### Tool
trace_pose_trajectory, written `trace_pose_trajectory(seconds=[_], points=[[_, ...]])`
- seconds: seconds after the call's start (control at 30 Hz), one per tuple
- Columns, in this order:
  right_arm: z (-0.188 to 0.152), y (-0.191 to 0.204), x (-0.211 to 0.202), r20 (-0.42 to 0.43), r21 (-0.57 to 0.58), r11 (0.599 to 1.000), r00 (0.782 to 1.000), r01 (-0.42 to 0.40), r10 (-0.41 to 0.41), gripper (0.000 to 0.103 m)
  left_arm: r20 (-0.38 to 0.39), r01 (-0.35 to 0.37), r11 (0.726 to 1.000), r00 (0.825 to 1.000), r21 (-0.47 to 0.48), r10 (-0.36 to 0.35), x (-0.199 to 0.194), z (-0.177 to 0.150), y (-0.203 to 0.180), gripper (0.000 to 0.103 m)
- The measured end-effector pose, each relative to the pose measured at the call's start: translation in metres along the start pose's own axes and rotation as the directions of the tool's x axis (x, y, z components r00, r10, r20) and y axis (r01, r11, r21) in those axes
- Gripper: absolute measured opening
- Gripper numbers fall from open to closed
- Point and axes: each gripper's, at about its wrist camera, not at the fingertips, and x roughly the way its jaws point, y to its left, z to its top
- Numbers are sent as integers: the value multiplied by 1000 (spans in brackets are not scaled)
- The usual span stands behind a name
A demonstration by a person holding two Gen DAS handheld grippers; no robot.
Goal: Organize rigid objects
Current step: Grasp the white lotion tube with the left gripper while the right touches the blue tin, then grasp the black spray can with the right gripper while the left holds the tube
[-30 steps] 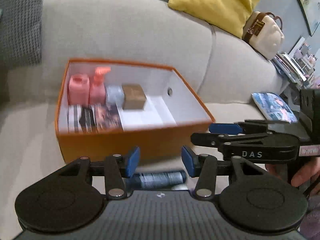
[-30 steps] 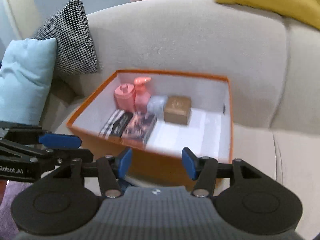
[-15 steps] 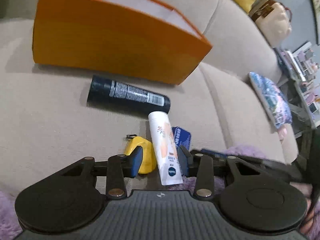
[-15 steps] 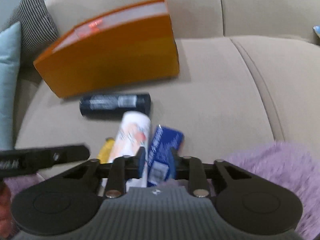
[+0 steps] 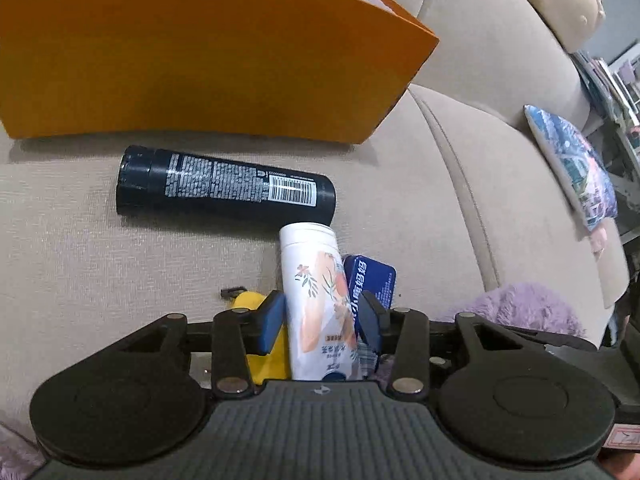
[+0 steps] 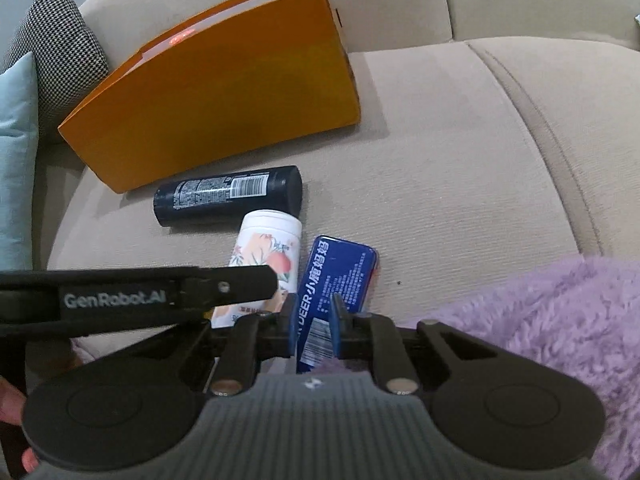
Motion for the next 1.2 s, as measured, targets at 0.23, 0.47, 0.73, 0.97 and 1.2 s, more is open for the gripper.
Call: trace_pose_trajectory(seconds=[0.23, 0.47, 0.73, 0.97, 1.2], points=[[1, 0, 7, -16, 10, 1000, 1000, -15, 15, 14, -63, -26, 1000, 998, 10, 26, 22, 9, 0, 50], [3, 0, 7, -9, 18, 1000, 1000, -11, 12, 11, -53, -4, 1000, 999, 13, 5, 15, 5, 1, 36], [2, 1, 6, -4, 14, 1000, 1000, -5, 5, 11, -36, 6, 1000, 999, -1, -6, 7, 8, 1, 27], [7, 19, 0, -5, -67, 998, 1000, -15, 15, 16, 54, 3, 999, 999, -44, -1, -35, 6, 20, 25], [38, 59, 12, 0, -299, 954, 1000, -14, 14, 17, 134, -32, 988, 990, -149, 52, -67, 5, 64, 25]])
